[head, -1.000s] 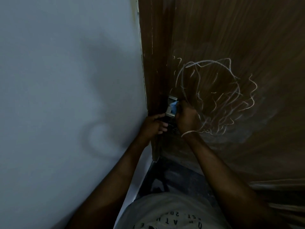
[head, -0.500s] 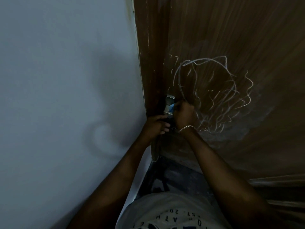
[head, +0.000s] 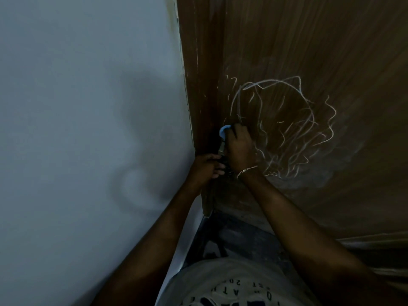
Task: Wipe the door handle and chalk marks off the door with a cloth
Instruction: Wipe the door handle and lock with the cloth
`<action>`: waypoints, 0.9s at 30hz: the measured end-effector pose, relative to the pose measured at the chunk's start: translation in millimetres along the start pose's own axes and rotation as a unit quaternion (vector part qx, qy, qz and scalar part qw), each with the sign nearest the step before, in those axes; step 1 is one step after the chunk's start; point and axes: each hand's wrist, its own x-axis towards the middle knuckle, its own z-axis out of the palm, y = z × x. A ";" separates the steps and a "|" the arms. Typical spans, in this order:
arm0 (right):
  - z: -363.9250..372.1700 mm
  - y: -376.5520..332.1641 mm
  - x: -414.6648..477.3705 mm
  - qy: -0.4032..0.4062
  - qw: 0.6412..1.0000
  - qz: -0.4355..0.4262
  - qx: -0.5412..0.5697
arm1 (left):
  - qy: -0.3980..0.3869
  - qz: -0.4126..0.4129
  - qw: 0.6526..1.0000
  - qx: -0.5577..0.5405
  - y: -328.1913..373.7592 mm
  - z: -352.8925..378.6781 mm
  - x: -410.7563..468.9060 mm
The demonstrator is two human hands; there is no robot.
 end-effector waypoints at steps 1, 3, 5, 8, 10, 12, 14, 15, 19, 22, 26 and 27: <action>2.8 -1.2 1.1 -0.006 0.999 -0.027 -0.024 | -0.002 -0.001 1.000 0.002 0.1 0.9 0.1; 6.0 -4.3 4.4 -0.023 0.994 -0.080 -0.065 | -0.007 0.000 1.000 0.009 0.2 2.6 -0.8; 7.9 -4.1 6.9 -0.054 0.983 -0.132 -0.112 | -0.007 0.003 1.000 0.013 0.3 2.7 -1.9; 2.6 1.9 3.7 -0.092 0.963 -0.193 -0.165 | -0.004 0.013 1.000 0.011 0.1 0.0 -2.4; -4.0 11.1 0.8 -0.086 0.965 -0.193 -0.156 | 0.000 0.014 1.000 -0.001 -1.2 -4.9 -2.3; -8.6 22.6 -2.7 -0.058 0.970 -0.187 -0.147 | 0.005 0.017 1.000 -0.014 -2.6 -10.0 -1.7; -10.7 27.5 -3.0 -0.050 0.967 -0.192 -0.160 | 0.007 0.015 1.000 -0.020 -3.5 -11.1 -1.4; -10.3 26.3 -2.0 -0.058 0.964 -0.196 -0.171 | 0.007 0.011 1.000 -0.020 -3.8 -10.0 -1.0; -6.8 14.8 -3.2 -0.108 0.950 -0.202 -0.213 | -0.002 0.004 1.000 -0.018 -3.4 -0.9 0.4; -9.9 28.4 -11.2 -0.097 0.956 -0.190 -0.203 | -0.004 0.010 1.000 -0.015 -7.8 -4.0 1.2; -14.4 32.5 -8.8 -0.087 0.961 -0.179 -0.190 | 0.012 -0.005 1.000 -0.012 -18.5 -9.0 4.9; -13.5 28.7 -8.6 -0.097 0.962 -0.174 -0.187 | 0.013 -0.011 1.000 -0.009 -20.4 -7.9 5.6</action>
